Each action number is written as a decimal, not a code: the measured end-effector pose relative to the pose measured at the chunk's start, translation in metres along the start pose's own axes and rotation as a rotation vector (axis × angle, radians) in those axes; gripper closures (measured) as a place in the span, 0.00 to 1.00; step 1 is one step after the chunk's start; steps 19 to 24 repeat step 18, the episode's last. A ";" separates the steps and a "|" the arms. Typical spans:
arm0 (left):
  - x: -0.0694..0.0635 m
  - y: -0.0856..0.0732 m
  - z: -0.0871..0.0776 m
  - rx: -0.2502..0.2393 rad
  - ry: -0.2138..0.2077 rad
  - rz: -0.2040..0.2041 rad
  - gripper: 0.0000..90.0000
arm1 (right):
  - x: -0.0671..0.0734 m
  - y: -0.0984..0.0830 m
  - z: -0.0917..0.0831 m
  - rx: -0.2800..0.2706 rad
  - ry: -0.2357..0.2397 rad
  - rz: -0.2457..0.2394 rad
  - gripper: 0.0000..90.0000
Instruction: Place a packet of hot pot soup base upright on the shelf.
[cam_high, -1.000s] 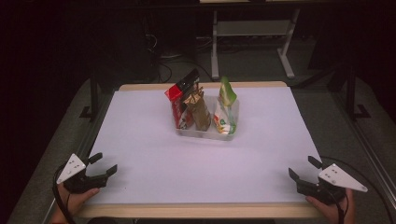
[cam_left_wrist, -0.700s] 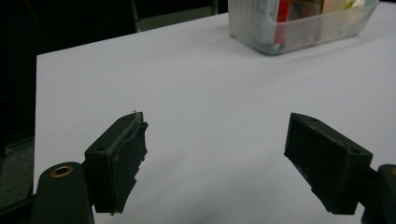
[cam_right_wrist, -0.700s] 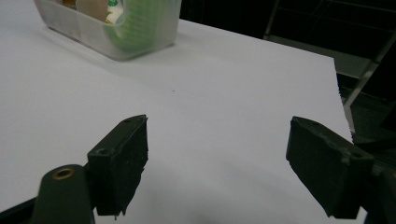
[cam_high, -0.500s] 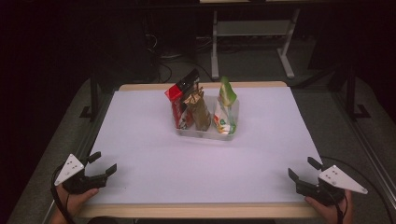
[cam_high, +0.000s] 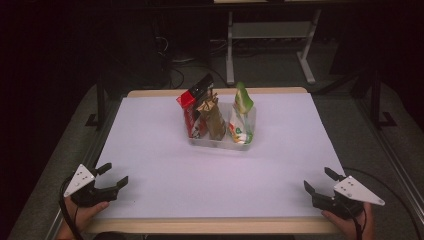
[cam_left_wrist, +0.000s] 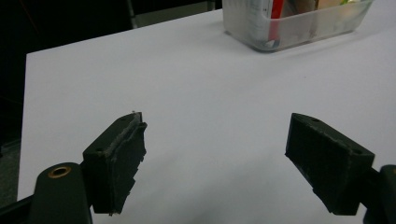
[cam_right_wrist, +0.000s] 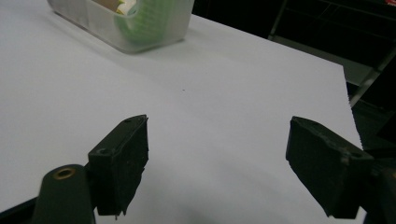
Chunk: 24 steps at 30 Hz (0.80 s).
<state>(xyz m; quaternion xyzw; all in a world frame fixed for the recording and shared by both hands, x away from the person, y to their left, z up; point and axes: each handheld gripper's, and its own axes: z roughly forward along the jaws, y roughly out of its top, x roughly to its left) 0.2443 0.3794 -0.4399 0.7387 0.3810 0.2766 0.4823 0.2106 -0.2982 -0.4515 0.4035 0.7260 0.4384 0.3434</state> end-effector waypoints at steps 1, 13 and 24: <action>0.000 0.000 0.000 0.000 0.004 -0.001 0.22 | 0.000 0.000 0.001 0.005 0.004 0.001 0.22; -0.002 -0.001 0.003 0.015 -0.001 -0.001 0.22 | 0.002 0.002 0.003 0.010 0.006 -0.015 0.22; -0.003 0.001 0.005 0.024 -0.005 -0.002 0.21 | 0.002 0.002 0.006 0.020 0.018 -0.018 0.22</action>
